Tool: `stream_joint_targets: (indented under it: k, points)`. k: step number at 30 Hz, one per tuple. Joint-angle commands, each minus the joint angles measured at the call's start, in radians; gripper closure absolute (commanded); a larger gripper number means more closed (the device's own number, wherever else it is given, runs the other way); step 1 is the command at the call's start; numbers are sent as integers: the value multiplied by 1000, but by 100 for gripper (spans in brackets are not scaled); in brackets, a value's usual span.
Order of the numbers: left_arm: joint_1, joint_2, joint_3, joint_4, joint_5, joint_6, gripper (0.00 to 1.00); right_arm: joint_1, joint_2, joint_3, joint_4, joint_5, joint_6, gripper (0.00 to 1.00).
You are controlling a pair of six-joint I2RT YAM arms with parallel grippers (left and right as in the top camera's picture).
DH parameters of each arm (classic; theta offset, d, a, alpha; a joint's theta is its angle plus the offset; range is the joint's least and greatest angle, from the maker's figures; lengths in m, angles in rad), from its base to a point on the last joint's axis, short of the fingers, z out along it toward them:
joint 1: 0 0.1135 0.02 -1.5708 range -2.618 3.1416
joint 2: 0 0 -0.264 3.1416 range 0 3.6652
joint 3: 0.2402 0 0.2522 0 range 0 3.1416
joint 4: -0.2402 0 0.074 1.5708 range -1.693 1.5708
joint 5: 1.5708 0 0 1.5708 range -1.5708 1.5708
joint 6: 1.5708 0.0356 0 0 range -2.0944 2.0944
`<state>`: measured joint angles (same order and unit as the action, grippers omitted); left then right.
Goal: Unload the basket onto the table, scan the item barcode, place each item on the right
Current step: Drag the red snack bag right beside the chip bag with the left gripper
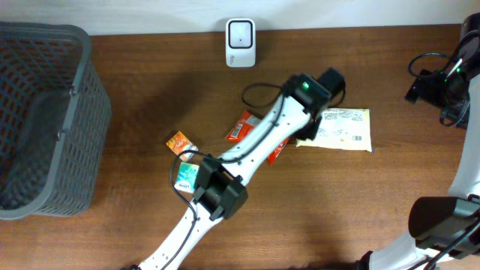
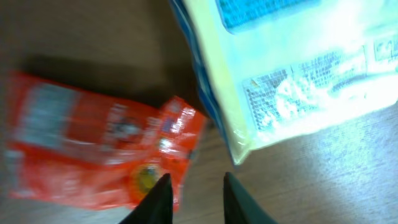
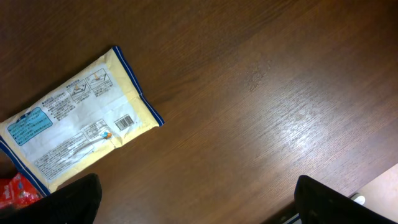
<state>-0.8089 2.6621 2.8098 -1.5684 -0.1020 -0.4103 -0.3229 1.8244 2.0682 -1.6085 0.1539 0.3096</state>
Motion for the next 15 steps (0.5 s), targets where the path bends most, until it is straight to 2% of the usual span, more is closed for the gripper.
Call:
stream_joint_targets:
  k: [1, 4, 5, 10, 15]
  points:
    - [108, 0, 88, -115, -195, 18, 79, 2, 5, 6, 0, 15, -6, 2]
    - [194, 3, 56, -120, -94, 67, 97, 2, 5, 6, 0, 15, -5, 1]
    - [225, 4, 26, -120, -38, 67, 100, 2, 5, 6, 0, 15, -6, 2]
    - [262, 6, -153, -97, 113, 68, 100, 2, 5, 6, 0, 15, -6, 2]
    - [236, 6, -294, 12, 237, 106, 100, 2, 5, 6, 0, 15, -6, 2]
